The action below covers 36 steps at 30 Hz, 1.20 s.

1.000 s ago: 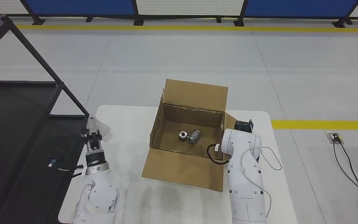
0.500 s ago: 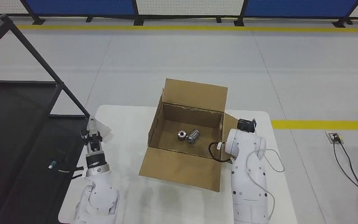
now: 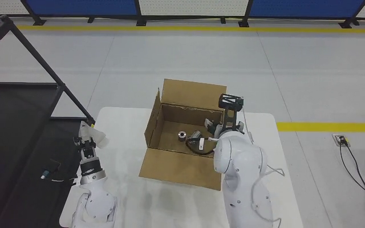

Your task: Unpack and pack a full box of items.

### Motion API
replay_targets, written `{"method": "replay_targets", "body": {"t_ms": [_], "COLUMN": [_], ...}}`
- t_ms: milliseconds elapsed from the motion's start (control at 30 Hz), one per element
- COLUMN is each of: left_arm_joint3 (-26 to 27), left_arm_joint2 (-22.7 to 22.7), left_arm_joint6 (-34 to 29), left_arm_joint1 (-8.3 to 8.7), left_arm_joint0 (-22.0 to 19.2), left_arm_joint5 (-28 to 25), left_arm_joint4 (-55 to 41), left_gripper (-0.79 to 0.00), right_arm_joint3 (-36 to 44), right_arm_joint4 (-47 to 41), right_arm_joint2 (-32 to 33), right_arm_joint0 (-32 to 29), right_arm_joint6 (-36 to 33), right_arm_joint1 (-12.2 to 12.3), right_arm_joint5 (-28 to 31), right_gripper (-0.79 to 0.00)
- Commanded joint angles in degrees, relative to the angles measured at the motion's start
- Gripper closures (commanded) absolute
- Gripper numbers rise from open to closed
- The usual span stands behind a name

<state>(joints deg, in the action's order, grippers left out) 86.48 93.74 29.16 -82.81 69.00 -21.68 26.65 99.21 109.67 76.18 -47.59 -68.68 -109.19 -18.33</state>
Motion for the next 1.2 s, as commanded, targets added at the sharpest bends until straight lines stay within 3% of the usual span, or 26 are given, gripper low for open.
{"method": "replay_targets", "body": {"t_ms": [0, 233, 433, 600, 767, 1167], "left_arm_joint3": [0.14, 0.35, 0.32, 0.06, -0.25, -0.07], "left_arm_joint2": [0.58, 1.62, 1.91, 1.74, 1.47, -0.67], "left_arm_joint6": [0.01, 0.40, 0.16, -0.15, -0.48, -0.40], "left_arm_joint1": [0.04, 0.09, 0.09, 0.07, 0.04, -0.23], "left_arm_joint0": [0.44, 1.48, 1.56, 1.30, 0.97, 0.26], "left_arm_joint5": [-0.16, -0.70, -1.07, -1.37, -1.32, -0.23], "left_arm_joint4": [-0.56, -1.47, -2.02, -1.90, -1.77, 0.31], "left_gripper": [-0.785, -0.785, -0.785, -0.785, -0.785, -0.785], "right_arm_joint3": [-1.53, -2.89, -7.81, -11.81, -10.46, -13.51], "right_arm_joint4": [2.12, 5.50, 6.04, 8.40, 6.68, -11.34], "right_arm_joint2": [-2.23, -9.05, -8.77, -3.06, 4.44, 22.14], "right_arm_joint0": [1.29, 2.60, 5.11, 7.53, 5.35, 1.56], "right_arm_joint6": [1.66, 7.15, 1.32, -4.03, -4.47, 4.10], "right_arm_joint1": [-0.26, -1.41, -1.79, -1.74, -1.16, 1.38], "right_arm_joint5": [-1.68, -7.49, -4.85, -7.21, -8.34, 0.54], "right_gripper": [-0.785, -0.785, -0.785, -0.785, -0.785, -0.785]}}
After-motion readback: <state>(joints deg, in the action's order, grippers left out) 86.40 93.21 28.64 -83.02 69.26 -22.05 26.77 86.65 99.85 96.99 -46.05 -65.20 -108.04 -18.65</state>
